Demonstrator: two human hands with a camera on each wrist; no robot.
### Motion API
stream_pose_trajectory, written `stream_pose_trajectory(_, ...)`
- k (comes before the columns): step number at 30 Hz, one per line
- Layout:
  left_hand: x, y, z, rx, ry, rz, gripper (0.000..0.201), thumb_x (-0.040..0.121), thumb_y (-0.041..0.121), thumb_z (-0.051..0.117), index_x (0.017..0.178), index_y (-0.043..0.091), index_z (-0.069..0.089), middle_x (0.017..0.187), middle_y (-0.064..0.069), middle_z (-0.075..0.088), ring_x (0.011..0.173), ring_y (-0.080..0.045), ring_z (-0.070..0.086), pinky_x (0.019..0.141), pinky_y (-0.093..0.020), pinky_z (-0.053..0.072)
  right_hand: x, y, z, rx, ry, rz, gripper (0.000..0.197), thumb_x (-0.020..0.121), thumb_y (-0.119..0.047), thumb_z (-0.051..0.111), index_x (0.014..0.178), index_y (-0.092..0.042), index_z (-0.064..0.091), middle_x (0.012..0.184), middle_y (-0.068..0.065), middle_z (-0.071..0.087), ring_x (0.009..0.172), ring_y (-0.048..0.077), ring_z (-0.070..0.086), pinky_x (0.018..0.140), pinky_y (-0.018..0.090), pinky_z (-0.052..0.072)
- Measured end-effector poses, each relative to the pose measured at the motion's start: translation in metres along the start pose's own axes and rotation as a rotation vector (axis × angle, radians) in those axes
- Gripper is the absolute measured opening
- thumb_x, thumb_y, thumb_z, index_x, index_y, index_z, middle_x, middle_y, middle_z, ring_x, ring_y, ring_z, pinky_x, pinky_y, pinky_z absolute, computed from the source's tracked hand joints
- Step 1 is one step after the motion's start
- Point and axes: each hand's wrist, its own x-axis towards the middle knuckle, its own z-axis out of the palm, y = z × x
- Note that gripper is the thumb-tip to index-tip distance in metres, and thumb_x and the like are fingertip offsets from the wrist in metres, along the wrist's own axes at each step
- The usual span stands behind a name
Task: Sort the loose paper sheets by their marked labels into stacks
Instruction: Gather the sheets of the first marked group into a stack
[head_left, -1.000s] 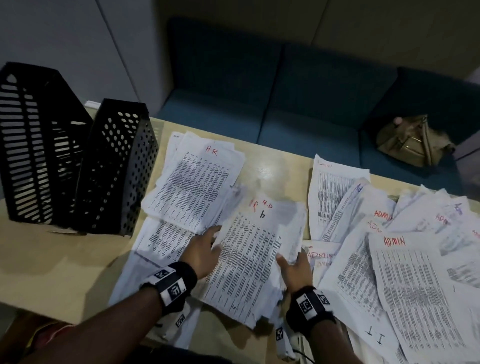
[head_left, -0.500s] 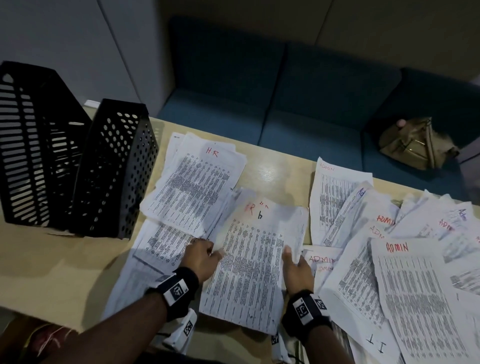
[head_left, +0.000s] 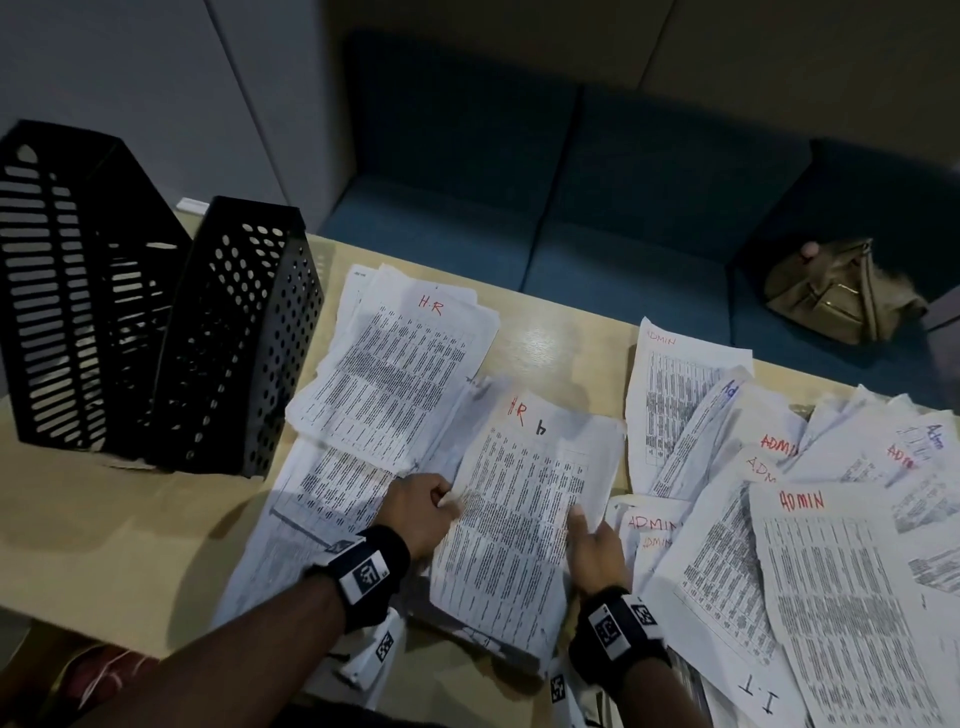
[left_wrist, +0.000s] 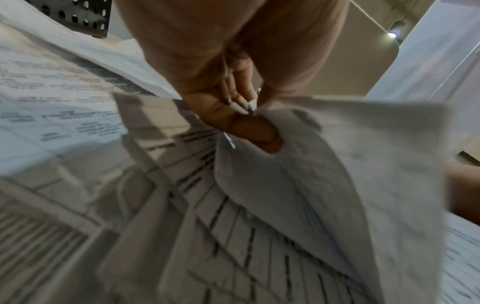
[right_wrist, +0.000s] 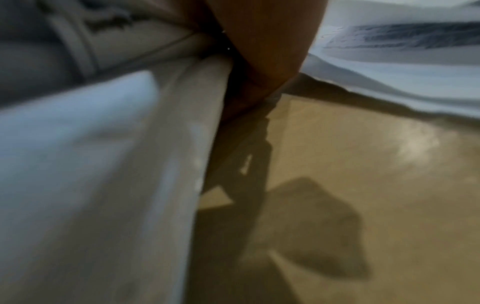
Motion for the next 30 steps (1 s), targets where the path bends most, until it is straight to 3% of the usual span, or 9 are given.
stream_pose_trajectory(2,0.001,0.003,-0.004,0.044,-0.046,-0.012,0.048,0.084,0.045,0.067,0.057,0.018,0.037,0.056,0.004,0.035,0.052,-0.012,0.036,0.051,-0.023,0.029,-0.005,0.000,0.004,0.107,-0.022,-0.023,0.043,0.092,-0.048,0.051,0.123,-0.017,0.054,0.106,0.007,0.067,0.101,0.029,0.062,0.089,0.041,0.048)
stream_pose_trajectory(4,0.005,0.007,-0.013,-0.007,-0.014,-0.003,0.051,0.085,0.054,0.060,0.058,0.016,0.041,0.055,0.004,0.042,0.051,-0.011,0.041,0.052,-0.021,0.032,-0.008,0.000,0.004,0.112,0.002,-0.044,0.042,0.091,-0.040,0.057,0.124,-0.015,0.052,0.103,0.006,0.067,0.097,0.029,0.063,0.086,0.044,0.051)
stream_pose_trajectory(6,0.017,0.008,-0.030,-0.184,0.122,-0.001,0.034,0.088,0.047,0.060,0.076,0.015,0.060,0.074,0.003,0.062,0.067,-0.013,0.060,0.062,-0.020,0.046,-0.009,-0.005,-0.002,0.140,0.058,-0.069,0.036,0.091,-0.033,0.059,0.119,-0.010,0.054,0.091,0.006,0.066,0.082,0.024,0.063,0.073,0.038,0.054)
stream_pose_trajectory(8,0.041,0.001,-0.052,-0.257,0.280,-0.007,0.019,0.090,0.031,0.064,0.103,0.018,0.063,0.102,0.000,0.064,0.090,-0.019,0.065,0.080,-0.031,0.055,-0.009,-0.014,-0.012,0.171,0.096,-0.125,0.029,0.091,-0.025,0.060,0.112,-0.006,0.055,0.081,0.006,0.062,0.069,0.018,0.058,0.057,0.027,0.046)
stream_pose_trajectory(11,0.082,-0.017,-0.083,-0.056,0.402,-0.055,0.038,0.087,0.015,0.066,0.123,0.015,0.055,0.132,-0.012,0.047,0.125,-0.029,0.045,0.103,-0.038,0.042,-0.008,-0.025,-0.031,0.176,0.117,-0.179,0.025,0.092,-0.023,0.060,0.108,-0.005,0.055,0.077,0.007,0.059,0.064,0.015,0.054,0.051,0.022,0.037)
stream_pose_trajectory(17,0.123,-0.033,-0.110,0.189,0.293,-0.288,0.081,0.081,0.027,0.073,0.146,0.011,0.027,0.152,-0.014,0.019,0.140,-0.033,0.022,0.111,-0.044,0.033,0.011,-0.025,-0.044,0.145,0.174,-0.131,0.025,0.090,-0.023,0.061,0.108,-0.006,0.057,0.076,0.012,0.063,0.063,0.026,0.058,0.055,0.028,0.045)
stream_pose_trajectory(20,0.128,-0.026,-0.114,0.265,0.239,-0.341,0.092,0.078,0.030,0.076,0.149,0.015,0.020,0.153,-0.015,0.015,0.141,-0.035,0.018,0.111,-0.049,0.031,0.015,-0.023,-0.043,0.151,0.186,-0.122,0.023,0.090,-0.022,0.060,0.108,-0.008,0.057,0.077,0.012,0.063,0.064,0.027,0.058,0.054,0.027,0.045)
stream_pose_trajectory(25,0.132,-0.026,-0.112,0.221,0.323,-0.324,0.092,0.072,0.024,0.082,0.143,0.014,0.024,0.142,-0.020,0.035,0.128,-0.040,0.040,0.099,-0.048,0.043,0.016,-0.021,-0.038,0.132,0.197,-0.103,0.020,0.091,-0.024,0.060,0.103,-0.009,0.055,0.073,0.011,0.063,0.060,0.024,0.057,0.051,0.025,0.043)
stream_pose_trajectory(30,0.124,-0.034,-0.115,0.123,0.403,-0.182,0.039,0.085,0.016,0.062,0.123,0.014,0.052,0.109,-0.016,0.066,0.102,-0.036,0.061,0.086,-0.038,0.051,0.015,-0.021,-0.040,0.095,0.180,-0.121,0.019,0.092,-0.024,0.059,0.101,-0.008,0.055,0.070,0.007,0.060,0.059,0.020,0.055,0.050,0.022,0.037)
